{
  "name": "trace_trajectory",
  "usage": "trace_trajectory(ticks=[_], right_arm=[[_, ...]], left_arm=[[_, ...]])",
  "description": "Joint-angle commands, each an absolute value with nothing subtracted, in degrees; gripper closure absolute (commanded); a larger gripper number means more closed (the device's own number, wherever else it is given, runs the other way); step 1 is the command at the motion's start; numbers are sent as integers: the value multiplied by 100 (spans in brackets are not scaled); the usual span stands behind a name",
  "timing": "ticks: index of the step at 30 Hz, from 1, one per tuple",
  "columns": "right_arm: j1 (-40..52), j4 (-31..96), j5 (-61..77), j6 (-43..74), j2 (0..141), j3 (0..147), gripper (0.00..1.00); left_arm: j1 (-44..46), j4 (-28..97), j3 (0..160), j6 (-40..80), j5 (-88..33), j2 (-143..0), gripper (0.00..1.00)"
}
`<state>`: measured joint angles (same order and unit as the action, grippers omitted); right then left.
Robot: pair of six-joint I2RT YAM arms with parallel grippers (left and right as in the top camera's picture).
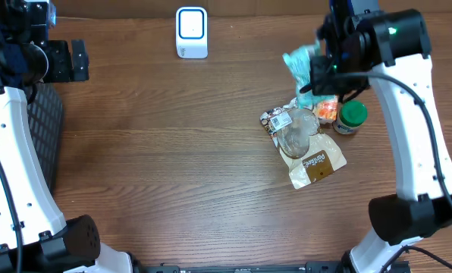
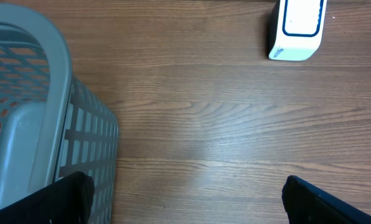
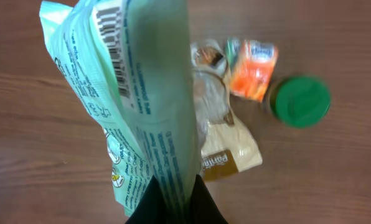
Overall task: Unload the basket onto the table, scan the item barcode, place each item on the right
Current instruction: 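Carry the light-blue bar right and release it beside the jar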
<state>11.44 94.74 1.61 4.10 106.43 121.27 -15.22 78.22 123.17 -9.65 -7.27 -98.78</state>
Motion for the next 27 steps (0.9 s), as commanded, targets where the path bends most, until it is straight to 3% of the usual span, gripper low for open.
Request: trace_trajectory(ticks=[1, 8, 9, 12, 16, 27], right_arm=[[869, 9168, 661, 462, 10696, 11273, 96], [628, 8079, 676, 451, 10696, 9408, 93], [598, 7977, 674, 451, 10696, 9264, 88], [502, 7839, 672, 451, 10696, 9074, 63], [414, 7865, 650, 451, 10680, 9227, 47], [687, 9207, 611, 429, 9828, 11393, 23]], left_arm=[[-1535, 7817, 12433, -1074, -725, -9898, 1], [-1535, 7817, 12433, -1072, -725, -9898, 1], [-1535, 7817, 12433, -1072, -725, -9898, 0], [-1535, 7817, 12433, -1074, -725, -9898, 1], [-1535, 7817, 12433, -1072, -725, -9898, 1], [-1535, 7817, 12433, -1072, -725, -9898, 1]])
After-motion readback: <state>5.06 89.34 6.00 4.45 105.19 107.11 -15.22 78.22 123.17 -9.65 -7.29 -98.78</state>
